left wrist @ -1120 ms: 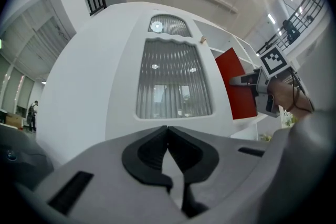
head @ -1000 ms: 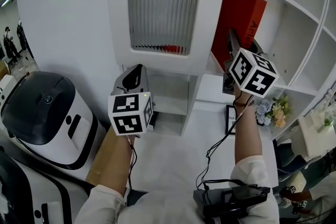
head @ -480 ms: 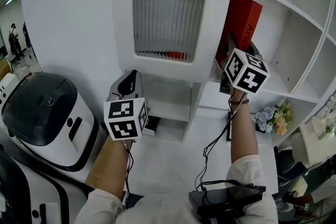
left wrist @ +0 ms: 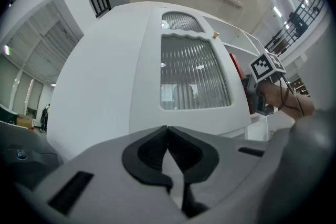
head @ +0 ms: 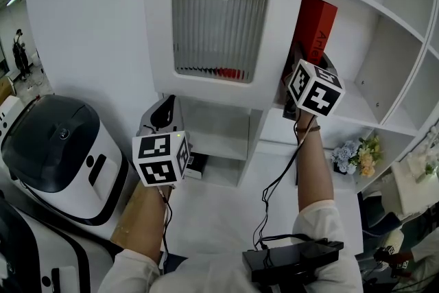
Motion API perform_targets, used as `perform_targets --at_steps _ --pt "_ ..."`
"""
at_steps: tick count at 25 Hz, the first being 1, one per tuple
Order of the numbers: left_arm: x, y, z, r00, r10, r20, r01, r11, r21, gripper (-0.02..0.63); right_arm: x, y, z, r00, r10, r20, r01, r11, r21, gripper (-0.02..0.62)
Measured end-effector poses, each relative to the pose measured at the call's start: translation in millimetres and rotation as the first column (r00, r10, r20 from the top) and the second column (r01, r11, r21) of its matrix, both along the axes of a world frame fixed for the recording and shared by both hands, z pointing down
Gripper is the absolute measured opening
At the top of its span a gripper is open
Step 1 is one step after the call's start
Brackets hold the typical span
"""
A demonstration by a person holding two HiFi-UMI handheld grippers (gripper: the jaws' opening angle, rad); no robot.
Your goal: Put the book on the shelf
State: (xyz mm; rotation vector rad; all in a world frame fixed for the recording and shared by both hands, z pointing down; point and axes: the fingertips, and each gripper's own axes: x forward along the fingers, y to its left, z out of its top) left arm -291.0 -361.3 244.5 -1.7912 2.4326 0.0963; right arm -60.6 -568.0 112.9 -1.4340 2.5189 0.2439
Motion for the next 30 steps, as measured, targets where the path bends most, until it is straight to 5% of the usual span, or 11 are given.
perform_targets --at_steps 30 --pt "11.9 -5.0 9.1 1.0 0.025 -0.015 -0.025 1.0 -0.012 0.008 1.9 2.9 3.5 0.998 0.024 -0.055 -0.023 1.0 0.018 0.212"
